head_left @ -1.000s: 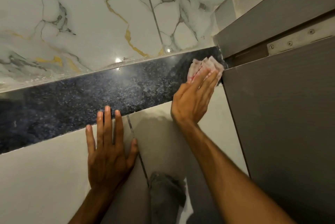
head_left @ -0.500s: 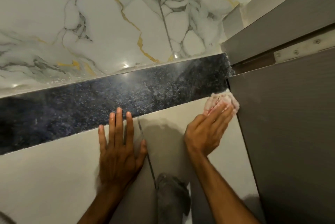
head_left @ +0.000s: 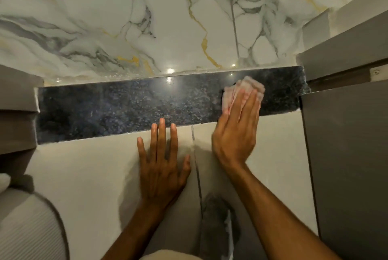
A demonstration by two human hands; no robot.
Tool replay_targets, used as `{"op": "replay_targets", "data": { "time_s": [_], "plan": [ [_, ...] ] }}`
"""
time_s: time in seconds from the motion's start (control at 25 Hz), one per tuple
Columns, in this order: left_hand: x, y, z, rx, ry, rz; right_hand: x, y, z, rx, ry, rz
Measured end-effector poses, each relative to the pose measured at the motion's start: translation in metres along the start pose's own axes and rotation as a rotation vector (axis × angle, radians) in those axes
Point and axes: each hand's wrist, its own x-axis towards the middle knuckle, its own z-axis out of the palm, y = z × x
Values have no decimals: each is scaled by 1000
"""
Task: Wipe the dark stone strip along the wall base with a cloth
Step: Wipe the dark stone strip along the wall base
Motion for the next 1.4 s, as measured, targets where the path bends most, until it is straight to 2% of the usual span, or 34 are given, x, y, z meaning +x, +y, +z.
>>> {"op": "replay_targets", "data": {
  "time_s": [0.04, 0.08, 0.16, 0.2, 0.24, 0.32, 0.36, 0.44, 0.48, 0.52, 0.56, 0.64, 0.68, 0.76, 0.84, 0.88, 0.92, 1.0, 1.04, 1.12, 1.2, 1.32, 1.4],
  "plan": [
    [-5, -4, 2, 3, 9, -15, 15, -28, 4, -10, 45, 40],
    [-11, -9, 3, 18, 17, -41, 23, -55, 11, -11, 62, -25],
    [-25, -22, 2, 59, 25, -123, 8, -83, 24, 40, -19, -398],
    [-32, -30, -1, 68, 20, -161, -6, -77, 25, 40, -62, -590],
    [-39, -37, -6, 69, 12, -192, -19, -60, 19, 21, -99, -696],
    [-48, -48, -14, 76, -5, -244, -27, -26, 4, -28, -120, -652],
    [-51, -51, -16, 83, -3, -261, -22, -24, 2, -48, -119, -519],
    [-53, -52, -16, 75, 6, -272, -6, -69, 4, -16, -86, -229],
    [-53, -51, -15, 75, 13, -285, -2, -101, 8, 3, -97, -232],
    [-53, -52, -13, 84, 24, -303, -6, -129, 15, 18, -132, -362],
    [-56, -55, -12, 101, 32, -330, -16, -146, 22, 43, -173, -588],
    [-71, -63, -17, 136, 12, -376, -38, -132, 28, 32, -214, -1047],
    [-79, -67, -20, 160, -8, -384, -43, -111, 24, 26, -224, -1130],
    [-88, -71, -24, 173, -53, -409, -34, -87, 17, 9, -188, -1057],
    [-90, -71, -25, 165, -45, -442, -25, -125, 15, -21, -166, -796],
    [-89, -71, -23, 161, -28, -465, -27, -161, 20, 3, -158, -725],
    [-89, -72, -19, 152, -6, -488, -35, -196, 25, 20, -204, -754],
    [-91, -75, -16, 111, 50, -532, -62, -234, 36, 61, -299, -1071],
    [-93, -77, -16, 89, 76, -556, -72, -230, 39, 76, -300, -1266],
    [-97, -79, -17, 64, 102, -588, -70, -191, 36, 74, -297, -1454],
    [-101, -81, -20, 49, 80, -611, -54, -169, 30, 61, -277, -1416],
    [-100, -82, -18, 46, 85, -626, -61, -223, 29, 81, -291, -1081],
    [-100, -82, -15, 39, 112, -624, -81, -248, 34, 106, -343, -1139]
  ]
}}
